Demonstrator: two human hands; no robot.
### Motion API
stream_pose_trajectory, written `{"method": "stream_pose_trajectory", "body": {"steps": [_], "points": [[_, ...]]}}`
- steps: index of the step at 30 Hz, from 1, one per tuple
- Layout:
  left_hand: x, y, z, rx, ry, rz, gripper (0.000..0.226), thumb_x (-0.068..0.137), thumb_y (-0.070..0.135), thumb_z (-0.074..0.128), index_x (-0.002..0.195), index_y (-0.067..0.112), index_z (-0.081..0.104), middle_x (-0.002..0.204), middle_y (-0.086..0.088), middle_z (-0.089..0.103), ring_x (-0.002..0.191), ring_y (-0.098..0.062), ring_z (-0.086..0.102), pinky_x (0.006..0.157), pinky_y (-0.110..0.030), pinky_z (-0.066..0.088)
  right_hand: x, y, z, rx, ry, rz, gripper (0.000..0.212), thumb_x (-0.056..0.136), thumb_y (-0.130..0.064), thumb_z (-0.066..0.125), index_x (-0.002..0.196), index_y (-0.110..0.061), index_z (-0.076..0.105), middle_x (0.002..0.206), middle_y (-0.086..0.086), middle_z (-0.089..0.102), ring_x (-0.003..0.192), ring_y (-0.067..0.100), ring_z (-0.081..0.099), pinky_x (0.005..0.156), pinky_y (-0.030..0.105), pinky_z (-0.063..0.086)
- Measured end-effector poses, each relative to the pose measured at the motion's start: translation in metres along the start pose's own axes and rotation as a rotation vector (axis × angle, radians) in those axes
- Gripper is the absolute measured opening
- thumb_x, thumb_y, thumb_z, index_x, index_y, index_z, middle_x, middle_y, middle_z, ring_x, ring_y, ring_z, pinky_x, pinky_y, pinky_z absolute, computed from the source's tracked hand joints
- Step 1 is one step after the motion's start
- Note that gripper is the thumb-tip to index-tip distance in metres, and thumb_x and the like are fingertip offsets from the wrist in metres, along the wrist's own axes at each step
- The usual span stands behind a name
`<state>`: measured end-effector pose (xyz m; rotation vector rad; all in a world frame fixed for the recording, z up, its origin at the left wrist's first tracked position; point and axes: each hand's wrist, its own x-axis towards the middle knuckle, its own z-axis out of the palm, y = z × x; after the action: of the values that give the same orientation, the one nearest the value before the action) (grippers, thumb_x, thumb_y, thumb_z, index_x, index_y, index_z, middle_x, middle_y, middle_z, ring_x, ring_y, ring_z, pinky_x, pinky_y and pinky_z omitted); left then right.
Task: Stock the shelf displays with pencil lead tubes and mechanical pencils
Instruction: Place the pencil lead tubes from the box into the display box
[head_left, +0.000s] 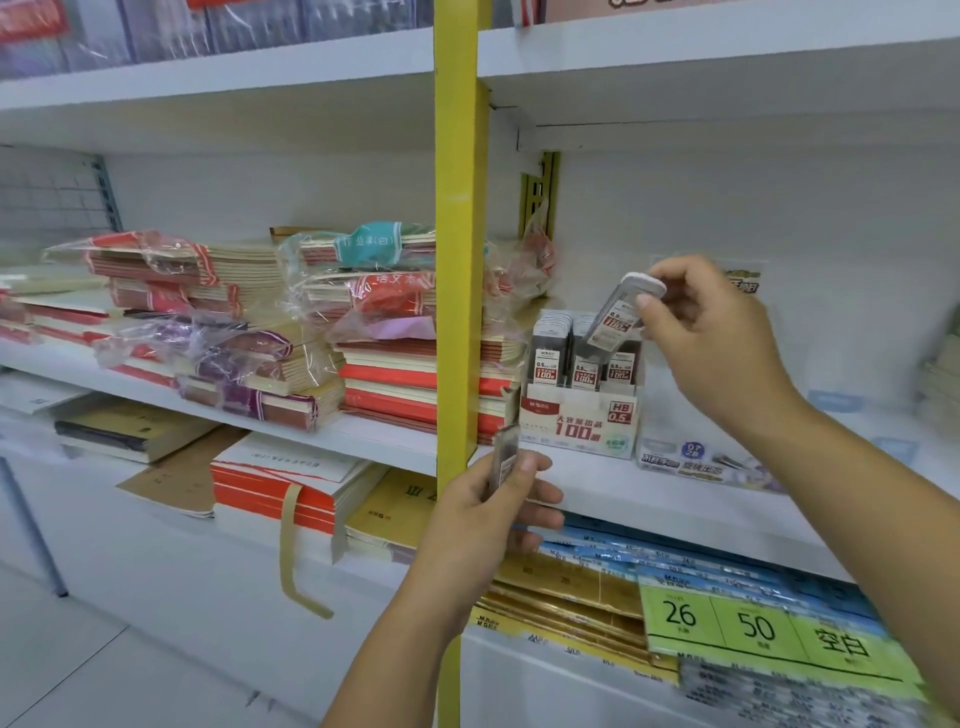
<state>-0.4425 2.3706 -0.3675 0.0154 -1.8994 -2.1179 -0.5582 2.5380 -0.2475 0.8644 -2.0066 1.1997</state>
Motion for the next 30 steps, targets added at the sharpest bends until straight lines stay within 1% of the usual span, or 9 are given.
{"method": "stream_pose_trajectory", "body": {"steps": [2,4,7,12,14,17,19,22,30], "points": [[0.001,-0.001,-0.002,-0.010,0.006,0.015,0.032,0.082,0.052,0.058,0.102,0.033,0.074,0.083,-0.001,0.076,0.079,-0.016,0.074,0.069,-0.023,0.060,0.007,0.003,0.007,-0.086,-0.062,-0.020,0.010,0.094,-0.018,0.059,0.101,-0.025,0.057,0.092,-0.007,0.065,0.086,0.010,0.063,0.078,0.030,0.053],[0.002,-0.002,-0.004,-0.003,0.011,0.018,0.023,0.089,0.048,0.055,0.098,0.040,0.075,0.078,0.000,0.073,0.078,-0.016,0.074,0.070,-0.024,0.060,0.012,0.006,0.013,-0.143,-0.109,-0.021,0.011,0.094,-0.018,0.059,0.104,-0.022,0.059,0.092,-0.005,0.066,0.084,0.010,0.062,0.075,0.025,0.050],[0.003,-0.003,-0.007,0.011,0.023,0.013,0.022,0.098,0.041,0.052,0.095,0.043,0.074,0.069,0.004,0.066,0.067,-0.011,0.069,0.063,-0.019,0.056,0.018,0.011,0.019,-0.229,-0.144,-0.012,0.014,0.094,-0.023,0.059,0.107,-0.021,0.060,0.089,-0.008,0.064,0.080,0.006,0.060,0.072,0.027,0.050],[0.005,-0.002,-0.009,0.067,0.051,0.045,0.023,0.099,0.044,0.051,0.103,0.023,0.059,0.065,0.006,0.062,0.057,-0.009,0.058,0.059,-0.020,0.054,0.027,0.017,0.027,-0.251,-0.202,0.066,0.023,0.092,-0.025,0.063,0.111,-0.025,0.051,0.083,-0.004,0.065,0.078,0.010,0.062,0.068,0.032,0.051],[0.005,-0.001,-0.010,0.085,0.058,0.046,0.023,0.099,0.043,0.051,0.104,0.021,0.051,0.065,0.007,0.062,0.055,-0.010,0.058,0.058,-0.021,0.054,0.027,0.020,0.030,-0.274,-0.234,0.084,0.019,0.091,-0.024,0.063,0.106,-0.024,0.051,0.083,-0.001,0.066,0.079,0.015,0.063,0.071,0.039,0.053],[0.005,0.001,-0.010,0.095,0.044,0.035,0.018,0.102,0.036,0.049,0.103,0.019,0.047,0.064,0.005,0.061,0.053,-0.012,0.056,0.053,-0.021,0.051,0.025,0.025,0.035,-0.384,-0.261,0.019,0.016,0.090,-0.024,0.064,0.102,-0.025,0.053,0.085,-0.004,0.060,0.089,0.018,0.056,0.074,0.038,0.047],[0.005,0.002,-0.010,0.105,0.040,0.034,0.012,0.103,0.027,0.048,0.100,0.016,0.047,0.064,0.001,0.061,0.053,-0.014,0.055,0.052,-0.023,0.049,0.023,0.029,0.037,-0.480,-0.250,-0.029,0.018,0.088,-0.027,0.065,0.102,-0.026,0.054,0.091,-0.006,0.054,0.101,0.018,0.047,0.075,0.034,0.039],[0.004,0.003,-0.010,0.104,0.032,0.038,0.007,0.101,0.020,0.048,0.097,0.014,0.048,0.068,-0.002,0.064,0.056,-0.017,0.056,0.053,-0.024,0.050,0.021,0.034,0.038,-0.546,-0.243,0.003,0.024,0.088,-0.029,0.064,0.110,-0.028,0.055,0.105,-0.001,0.052,0.112,0.020,0.041,0.078,0.035,0.038],[0.002,0.002,-0.006,0.130,0.013,0.104,0.010,0.099,0.026,0.057,0.105,0.028,0.064,0.092,0.004,0.076,0.074,-0.013,0.072,0.064,-0.023,0.059,0.007,0.032,0.026,-0.624,-0.224,0.011,0.044,0.094,-0.034,0.056,0.137,-0.030,0.049,0.108,-0.001,0.044,0.113,0.020,0.035,0.087,0.033,0.033]]}}
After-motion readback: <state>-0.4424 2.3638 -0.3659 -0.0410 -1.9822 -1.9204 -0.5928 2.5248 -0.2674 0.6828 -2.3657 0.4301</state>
